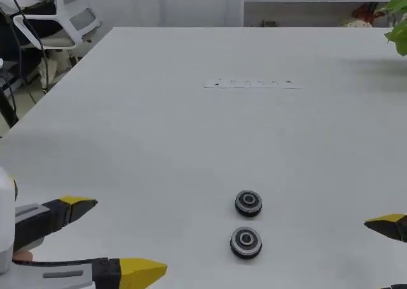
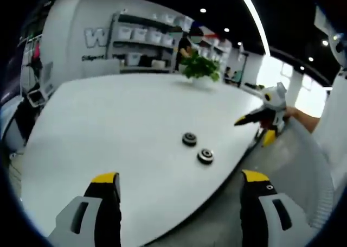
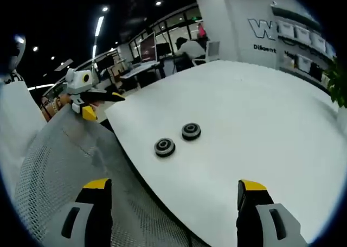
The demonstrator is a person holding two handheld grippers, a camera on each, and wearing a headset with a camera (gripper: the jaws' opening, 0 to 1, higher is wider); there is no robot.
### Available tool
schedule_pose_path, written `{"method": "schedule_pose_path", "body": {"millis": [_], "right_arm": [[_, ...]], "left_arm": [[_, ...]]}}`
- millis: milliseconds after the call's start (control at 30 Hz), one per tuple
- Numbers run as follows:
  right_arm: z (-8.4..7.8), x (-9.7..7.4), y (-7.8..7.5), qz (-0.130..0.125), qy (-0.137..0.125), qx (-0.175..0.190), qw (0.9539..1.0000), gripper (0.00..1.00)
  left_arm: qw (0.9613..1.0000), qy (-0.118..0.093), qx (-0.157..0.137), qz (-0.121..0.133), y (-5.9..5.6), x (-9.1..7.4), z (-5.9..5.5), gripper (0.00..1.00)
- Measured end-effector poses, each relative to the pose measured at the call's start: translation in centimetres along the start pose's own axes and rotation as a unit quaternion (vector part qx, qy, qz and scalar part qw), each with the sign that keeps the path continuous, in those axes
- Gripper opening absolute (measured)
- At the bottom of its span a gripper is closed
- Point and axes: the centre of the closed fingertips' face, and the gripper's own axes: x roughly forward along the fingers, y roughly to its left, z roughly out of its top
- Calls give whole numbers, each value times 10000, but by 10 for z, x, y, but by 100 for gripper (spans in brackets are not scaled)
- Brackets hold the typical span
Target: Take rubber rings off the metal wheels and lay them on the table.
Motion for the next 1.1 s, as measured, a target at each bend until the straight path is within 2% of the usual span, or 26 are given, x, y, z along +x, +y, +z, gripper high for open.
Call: {"method": "schedule_pose_path", "body": {"millis": [333,633,1100], "right_arm": [[0,1,1,48,-7,41,10000,96],[0,1,1,60,-32,66,10000,95],[-1,1,1,62,31,38,10000,95]], "left_arm": [[9999,-15,-121,-23,2,1,-1,92],[9999,79,-43,-57,-2,3,-3,92],[9998,20,-159,-125,-1,2,-3,91]]}}
